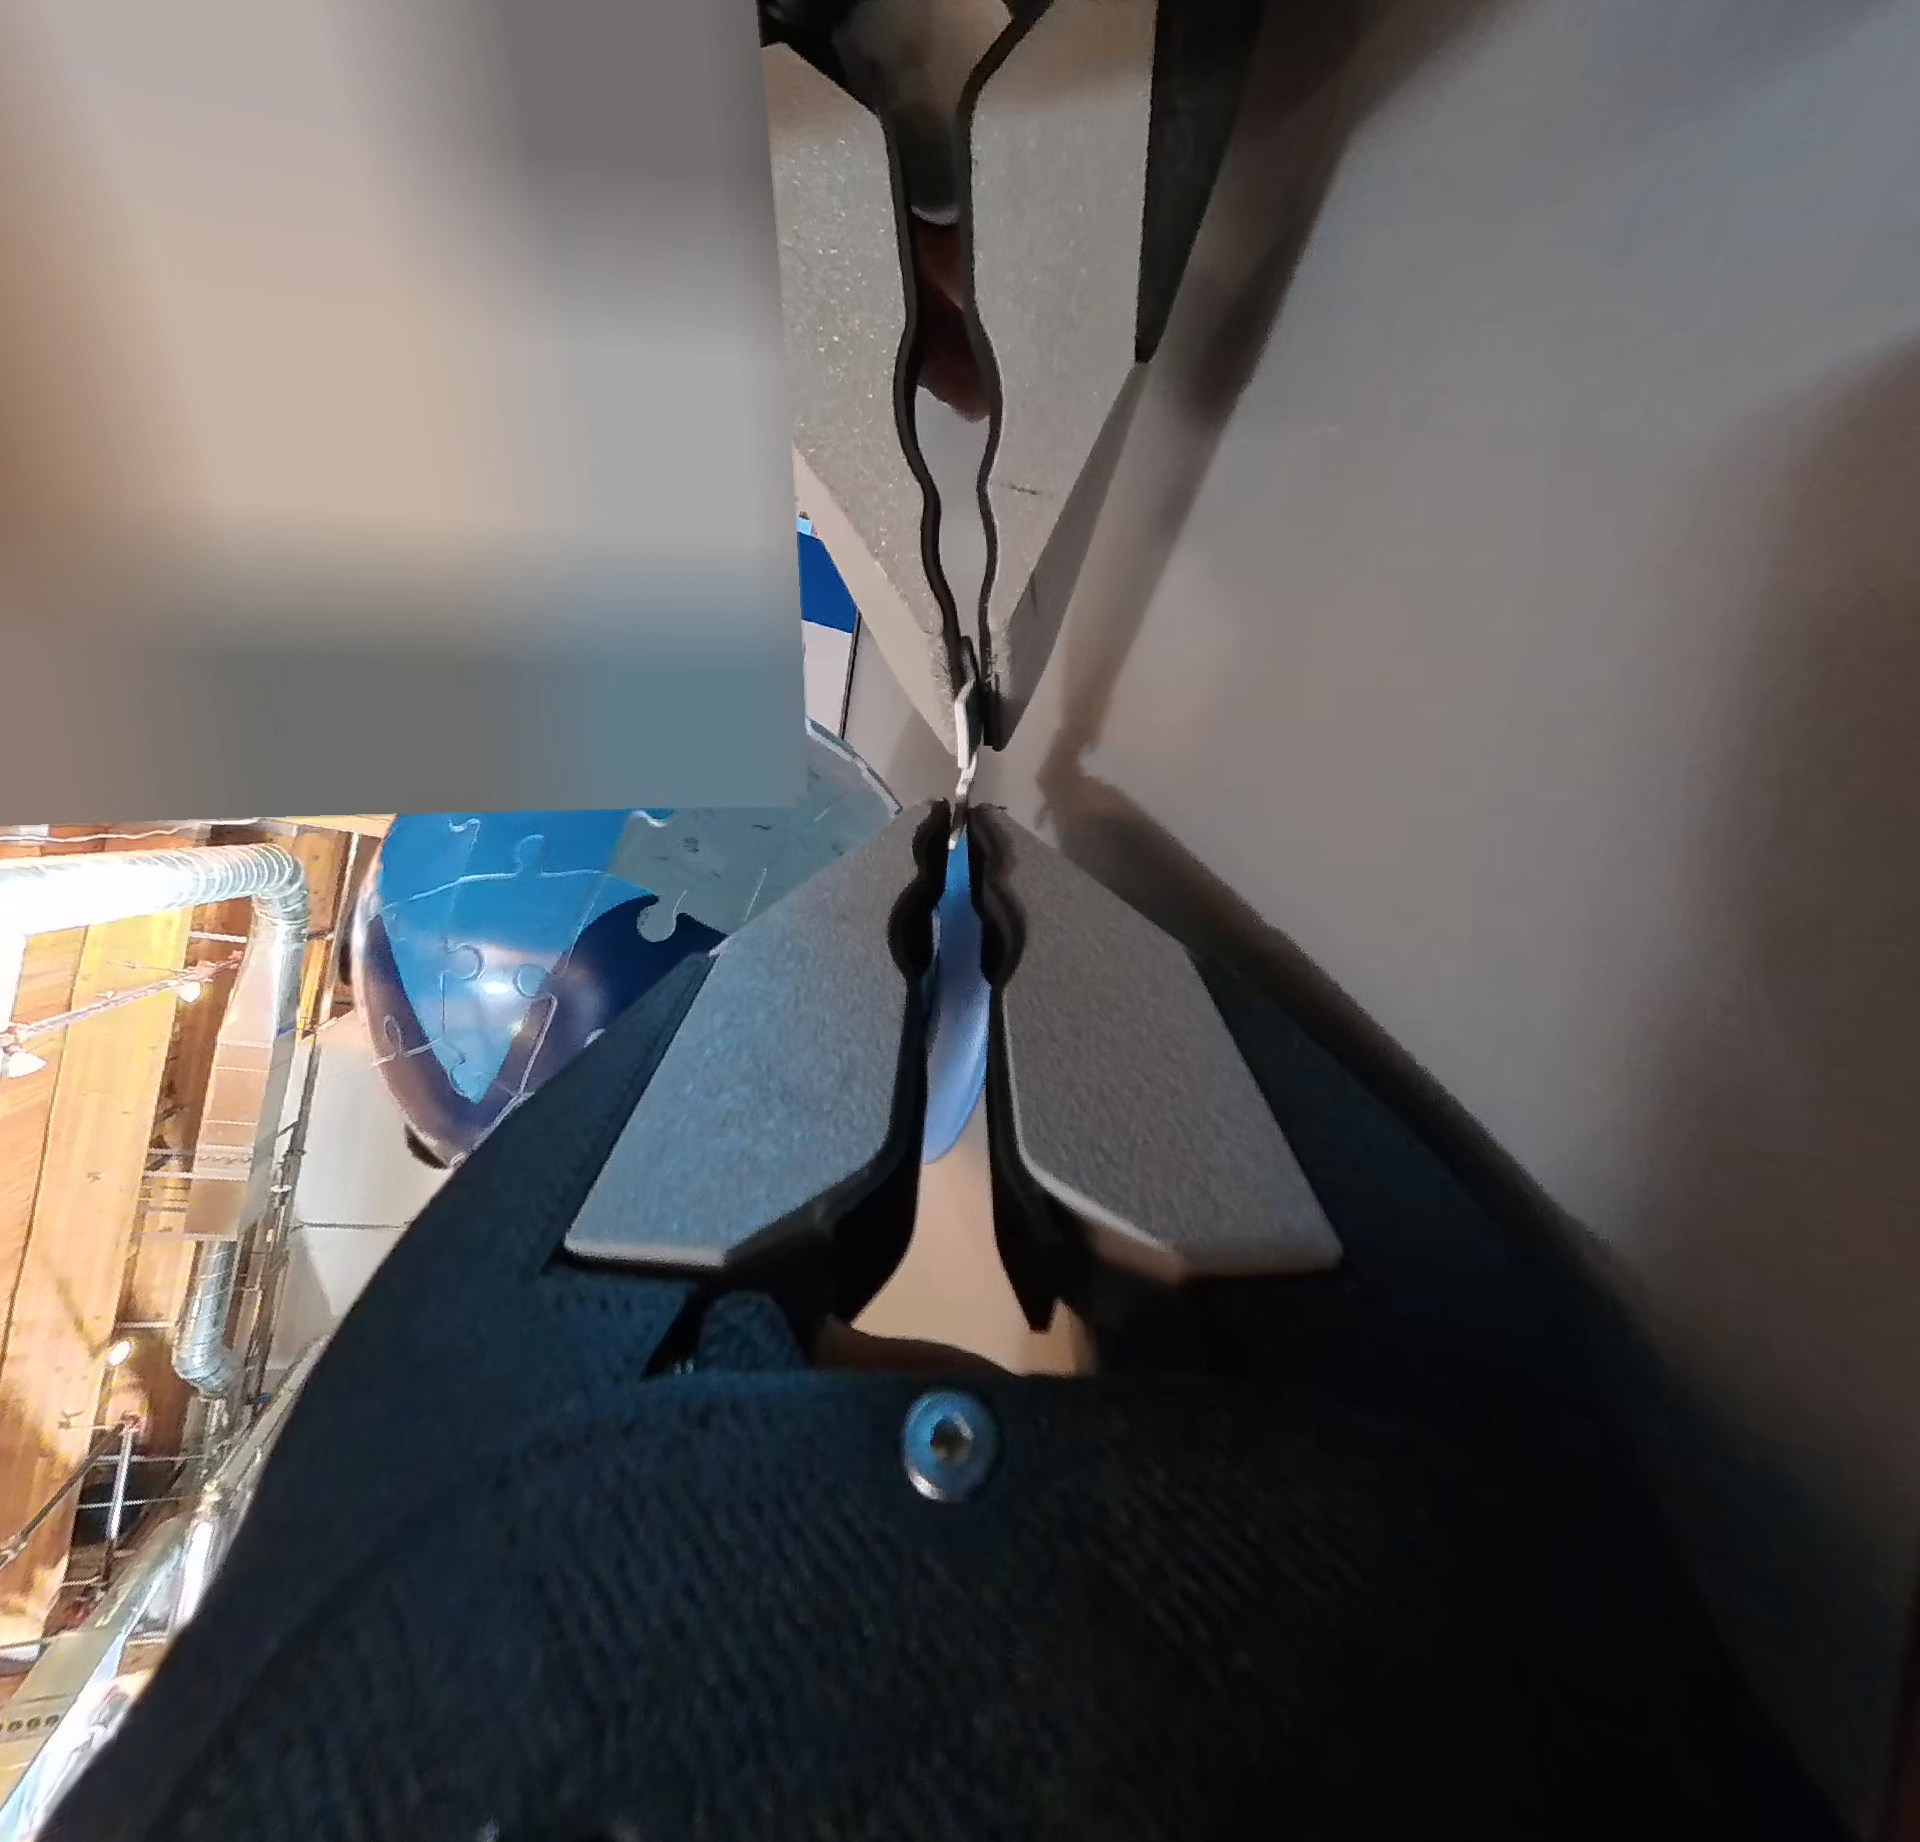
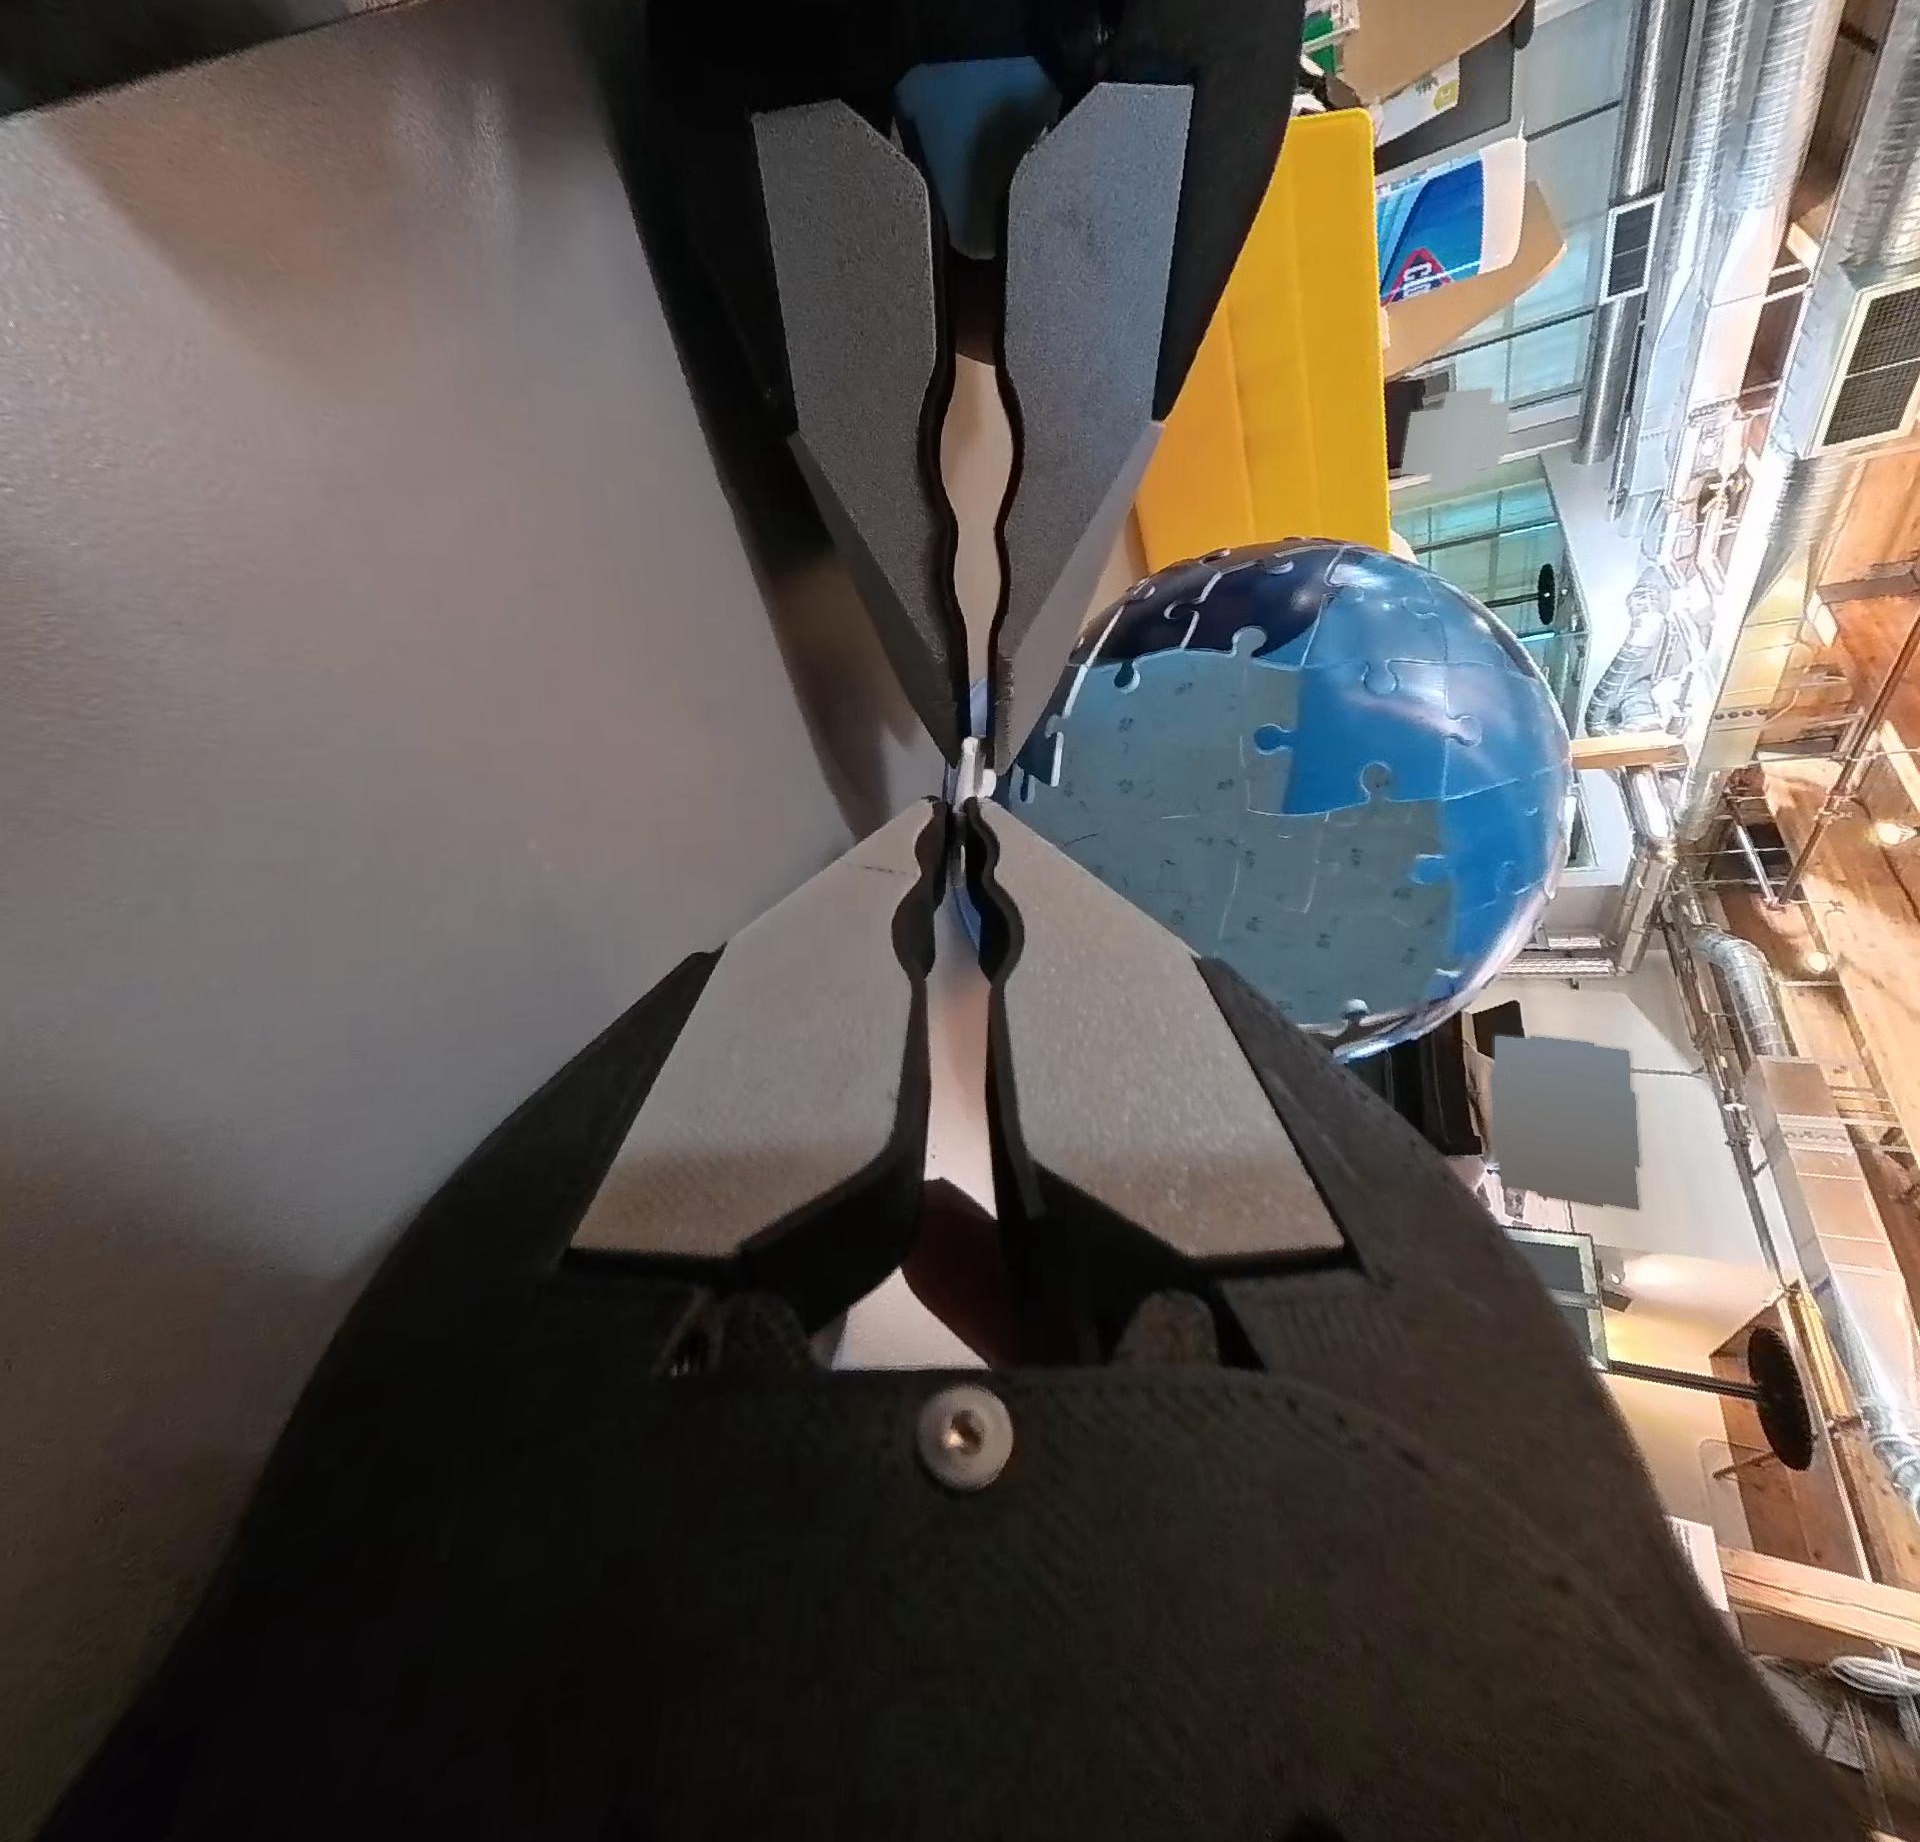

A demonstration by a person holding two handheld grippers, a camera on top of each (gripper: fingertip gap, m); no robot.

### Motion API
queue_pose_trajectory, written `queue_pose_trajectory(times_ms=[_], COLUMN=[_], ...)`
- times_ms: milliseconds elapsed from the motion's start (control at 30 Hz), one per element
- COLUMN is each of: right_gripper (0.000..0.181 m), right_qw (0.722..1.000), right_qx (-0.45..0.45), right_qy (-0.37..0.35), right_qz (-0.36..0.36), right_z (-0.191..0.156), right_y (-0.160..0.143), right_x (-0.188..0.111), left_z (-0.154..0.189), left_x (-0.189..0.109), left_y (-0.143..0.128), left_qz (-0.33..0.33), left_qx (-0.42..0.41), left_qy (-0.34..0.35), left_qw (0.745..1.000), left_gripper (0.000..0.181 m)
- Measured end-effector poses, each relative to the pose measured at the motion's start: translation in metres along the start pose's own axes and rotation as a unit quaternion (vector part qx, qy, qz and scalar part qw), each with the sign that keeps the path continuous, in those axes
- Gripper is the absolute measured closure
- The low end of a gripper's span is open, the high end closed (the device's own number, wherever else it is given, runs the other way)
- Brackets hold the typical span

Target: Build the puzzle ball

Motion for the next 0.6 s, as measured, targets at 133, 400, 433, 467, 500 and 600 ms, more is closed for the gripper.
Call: queue_pose_trajectory(times_ms=[133,400,433,467,500,600], right_gripper=[0.181,0.181,0.181,0.179,0.178,0.172], right_qw=[1.0,1.0,1.0,1.0,1.0,1.0], right_qx=[-0.001,0.014,0.013,0.009,0.003,-0.012], right_qy=[0.0,0.012,0.013,0.014,0.014,0.011], right_qz=[-0.001,-0.011,-0.013,-0.014,-0.012,-0.013], right_z=[-0.0004,0.0,0.0,-0.0005,-0.0012,-0.0021], right_y=[-0.0002,-0.0027,-0.0031,-0.0031,-0.0028,-0.0033], right_x=[0.0002,0.0015,0.0016,0.0014,0.0012,0.0001], left_z=[0.0,-0.0001,-0.0001,0.0002,0.0005,-0.0005], left_x=[0.0006,0.0034,0.0038,0.0041,0.0042,0.0041], left_y=[-0.0001,-0.0009,-0.0009,-0.001,-0.0009,-0.0011], left_qz=[-0.002,-0.011,-0.013,-0.014,-0.014,-0.015], left_qx=[0.0,-0.003,-0.003,-0.002,0.0,-0.004], left_qy=[-0.001,-0.013,-0.013,-0.012,-0.012,-0.009], left_qw=[1.0,1.0,1.0,1.0,1.0,1.0], left_gripper=[0.18,0.18,0.18,0.18,0.18,0.18])
Point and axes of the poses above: each gripper's, where its closed fingertips meet, x out along the fingers, y out of its top, z = x × y across the jaws, the point moved 10 cm from there along -x, back along the fingers, and after that the axes turned 7 degrees about -y, right-handed, at the moved point
